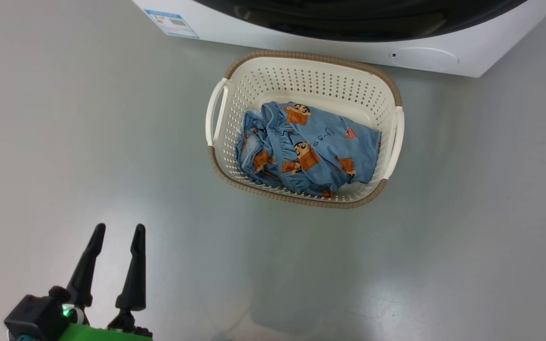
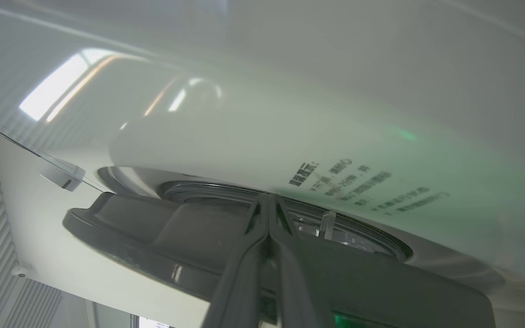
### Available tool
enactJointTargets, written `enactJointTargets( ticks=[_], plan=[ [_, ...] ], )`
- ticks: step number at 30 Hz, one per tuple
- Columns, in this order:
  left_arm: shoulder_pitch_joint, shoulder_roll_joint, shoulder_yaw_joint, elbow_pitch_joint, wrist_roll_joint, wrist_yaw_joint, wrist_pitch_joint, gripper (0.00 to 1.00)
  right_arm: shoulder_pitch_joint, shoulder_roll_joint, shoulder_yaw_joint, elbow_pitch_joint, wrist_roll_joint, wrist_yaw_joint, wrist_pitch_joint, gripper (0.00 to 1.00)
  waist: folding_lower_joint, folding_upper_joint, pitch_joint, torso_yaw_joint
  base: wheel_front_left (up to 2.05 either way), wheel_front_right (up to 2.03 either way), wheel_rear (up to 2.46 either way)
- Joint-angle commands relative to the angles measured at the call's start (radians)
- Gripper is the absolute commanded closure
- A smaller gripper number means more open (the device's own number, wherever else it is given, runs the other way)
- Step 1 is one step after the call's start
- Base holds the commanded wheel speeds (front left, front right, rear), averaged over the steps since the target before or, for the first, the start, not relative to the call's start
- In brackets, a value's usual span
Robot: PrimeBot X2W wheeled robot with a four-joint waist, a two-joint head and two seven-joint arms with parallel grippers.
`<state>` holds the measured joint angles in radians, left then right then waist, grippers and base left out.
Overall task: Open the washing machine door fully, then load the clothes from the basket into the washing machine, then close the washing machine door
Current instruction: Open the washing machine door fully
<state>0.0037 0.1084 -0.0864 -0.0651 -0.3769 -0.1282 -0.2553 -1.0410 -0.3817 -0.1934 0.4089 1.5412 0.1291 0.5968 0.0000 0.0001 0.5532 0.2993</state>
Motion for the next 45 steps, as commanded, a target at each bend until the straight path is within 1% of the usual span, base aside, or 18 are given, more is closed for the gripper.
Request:
enactJointTargets(
  ticks=[1,23,36,45],
  plan=[
    [-0.009,0.013,0.035,-0.022,-0.008,-0.003,-0.006,0.0,-0.018,-0.006,0.016,-0.022,-0.011,0.002,0.005,1.0,0.0,-0.0001,0.004,0.007,0.0,0.0,0.0],
    [-0.001,-0.014,0.019,-0.026,-0.018,-0.003,-0.006,0.0,-0.094,-0.04,0.081,0.012,-0.033,0.002,0.036,1.0,0.0,-0.0001,0.033,0.04,0.0,0.0,0.0],
    [-0.027,-0.023,0.033,-0.023,-0.016,-0.003,-0.006,0.0,-0.096,-0.017,0.125,0.01,-0.023,0.002,0.057,1.0,0.0,-0.0001,0.034,0.018,0.0,0.0,0.0],
    [-0.044,-0.024,0.031,-0.022,-0.017,-0.003,-0.006,0.0,-0.051,0.007,0.151,0.007,-0.016,0.002,0.067,1.0,0.0,-0.0001,0.001,-0.01,0.0,0.0,0.0]
  ],
)
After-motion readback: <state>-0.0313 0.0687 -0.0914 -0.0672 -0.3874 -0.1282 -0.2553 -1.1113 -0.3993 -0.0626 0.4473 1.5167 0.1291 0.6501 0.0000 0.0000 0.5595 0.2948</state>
